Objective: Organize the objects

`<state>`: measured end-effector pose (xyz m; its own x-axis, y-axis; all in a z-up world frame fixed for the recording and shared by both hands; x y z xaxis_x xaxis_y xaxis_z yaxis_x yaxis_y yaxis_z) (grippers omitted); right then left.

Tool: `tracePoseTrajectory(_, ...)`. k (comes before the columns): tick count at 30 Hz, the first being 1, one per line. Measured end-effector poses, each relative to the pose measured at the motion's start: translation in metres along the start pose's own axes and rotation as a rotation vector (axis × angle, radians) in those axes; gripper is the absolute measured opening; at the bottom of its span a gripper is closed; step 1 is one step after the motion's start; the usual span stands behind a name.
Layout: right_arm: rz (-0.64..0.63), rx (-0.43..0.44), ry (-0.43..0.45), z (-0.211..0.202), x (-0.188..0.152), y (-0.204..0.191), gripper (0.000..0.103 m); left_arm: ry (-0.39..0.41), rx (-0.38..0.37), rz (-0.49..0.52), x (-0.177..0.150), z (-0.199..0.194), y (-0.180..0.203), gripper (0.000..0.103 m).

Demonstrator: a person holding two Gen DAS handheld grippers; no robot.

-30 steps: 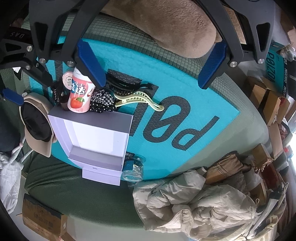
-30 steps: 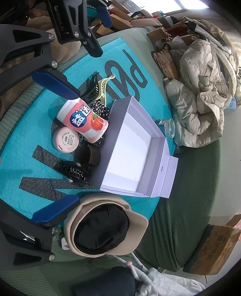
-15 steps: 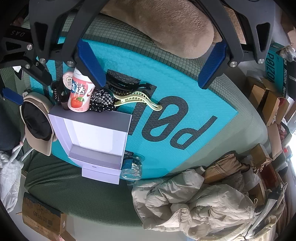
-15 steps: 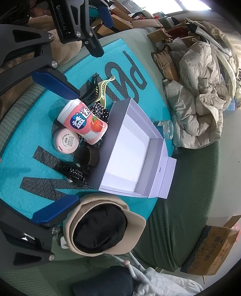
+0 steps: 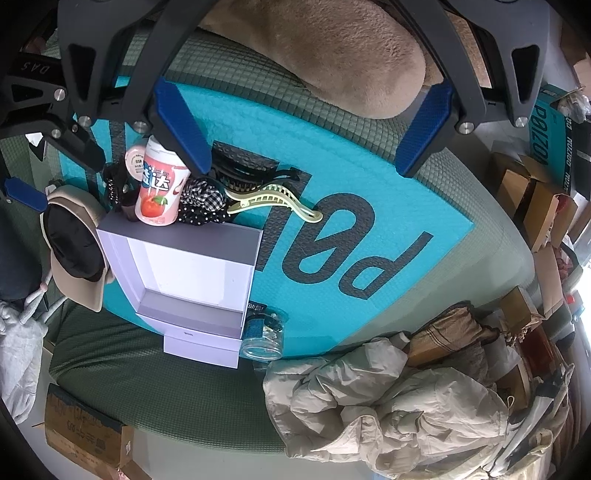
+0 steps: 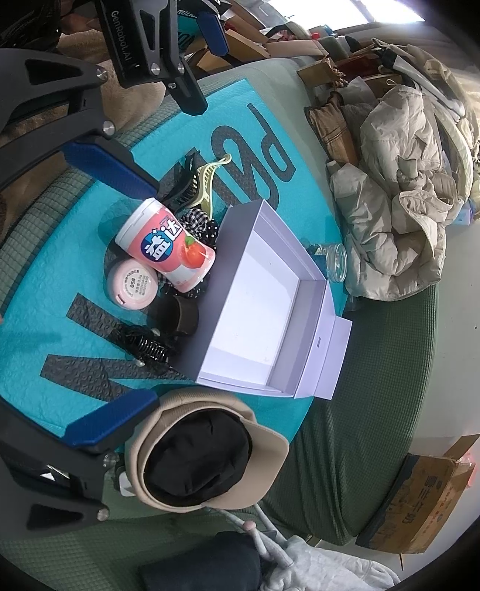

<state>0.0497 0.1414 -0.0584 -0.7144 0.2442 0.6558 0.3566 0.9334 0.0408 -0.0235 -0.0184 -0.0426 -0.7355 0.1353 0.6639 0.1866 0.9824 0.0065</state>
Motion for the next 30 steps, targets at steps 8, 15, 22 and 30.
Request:
tracePoseTrajectory(8,0.0,-0.001,-0.002,0.0,0.0,-0.001,0.103,0.0,-0.001,0.003,0.0,0.0,0.0,0.1)
tracePoseTrajectory(15,0.008,0.002,-0.008,0.003,-0.001,0.001,0.103,-0.009,-0.058,0.073,-0.001,0.003,0.007,0.1)
tracePoseTrajectory(22,0.017,0.007,-0.023,0.009,-0.004,0.003,0.103,-0.029,-0.068,0.083,-0.005,0.008,0.01,0.1)
tracePoseTrajectory(30,0.028,0.015,-0.054,0.021,-0.009,0.006,0.103,-0.068,-0.073,0.082,-0.01,0.022,0.015,0.1)
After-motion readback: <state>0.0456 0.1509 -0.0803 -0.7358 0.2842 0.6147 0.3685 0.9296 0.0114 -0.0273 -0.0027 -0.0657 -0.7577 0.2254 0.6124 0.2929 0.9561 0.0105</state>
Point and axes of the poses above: each gripper's, at about its wrist camera, not at the fingertips, and z roughly the way its jaws point, y to its right, x to its top, the point moved 7 cm from there along z, roughly the way its jaws point, and after that the axes turned 1 degree about -x, right-handed, at the moved point
